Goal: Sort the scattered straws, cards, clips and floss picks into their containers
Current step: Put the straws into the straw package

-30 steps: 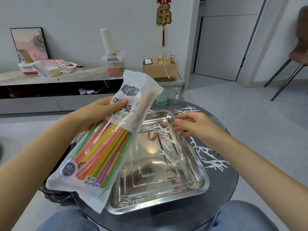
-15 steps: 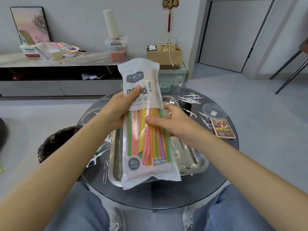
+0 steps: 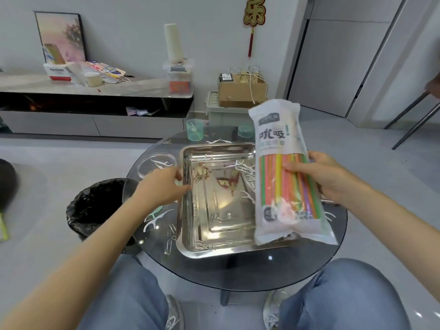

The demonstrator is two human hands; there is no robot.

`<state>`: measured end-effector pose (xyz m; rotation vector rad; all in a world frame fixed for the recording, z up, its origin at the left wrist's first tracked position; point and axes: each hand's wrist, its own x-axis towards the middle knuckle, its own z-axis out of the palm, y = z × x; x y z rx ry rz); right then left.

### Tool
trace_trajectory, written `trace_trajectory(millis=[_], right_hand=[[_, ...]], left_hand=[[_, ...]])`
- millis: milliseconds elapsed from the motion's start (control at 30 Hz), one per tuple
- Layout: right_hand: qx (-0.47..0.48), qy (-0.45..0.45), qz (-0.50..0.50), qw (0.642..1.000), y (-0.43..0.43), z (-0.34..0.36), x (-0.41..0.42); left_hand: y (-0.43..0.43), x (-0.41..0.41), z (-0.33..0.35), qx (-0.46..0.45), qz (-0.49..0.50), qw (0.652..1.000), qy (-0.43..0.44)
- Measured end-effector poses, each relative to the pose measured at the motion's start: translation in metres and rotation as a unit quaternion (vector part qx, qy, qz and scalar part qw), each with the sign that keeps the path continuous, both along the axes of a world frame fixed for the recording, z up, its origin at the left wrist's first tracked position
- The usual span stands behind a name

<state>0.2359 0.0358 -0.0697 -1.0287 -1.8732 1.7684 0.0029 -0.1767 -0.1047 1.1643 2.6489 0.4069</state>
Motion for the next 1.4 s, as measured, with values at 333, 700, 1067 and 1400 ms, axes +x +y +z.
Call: trace_trajectory(millis=[333,700,1067,1400], right_hand=[[0.002,-0.094,-0.018,0.995,0.028,-0.024,0.024],[-0.004,-0.126,-0.006,0.992,0.027,-0.037,0.019],[-0.068,-0.016,0.030,0.997,-0.008,-0.039,-0.028],[0.111,-0.046,0.106,0.987,-0.023,-0.039,-0.087]], left_hand=[[0.008,0.017,-0.032,-0.082,-0.024,0.977,0.195],[0.049,0.033,-0.045,-0.123,-0.168,0.956,0.208],[0.059,0.034,-0.028,0.218,-0.074,0.934,-0.274],[0.046,-0.002,-0.008,0.344,0.083,0.788,-0.504]])
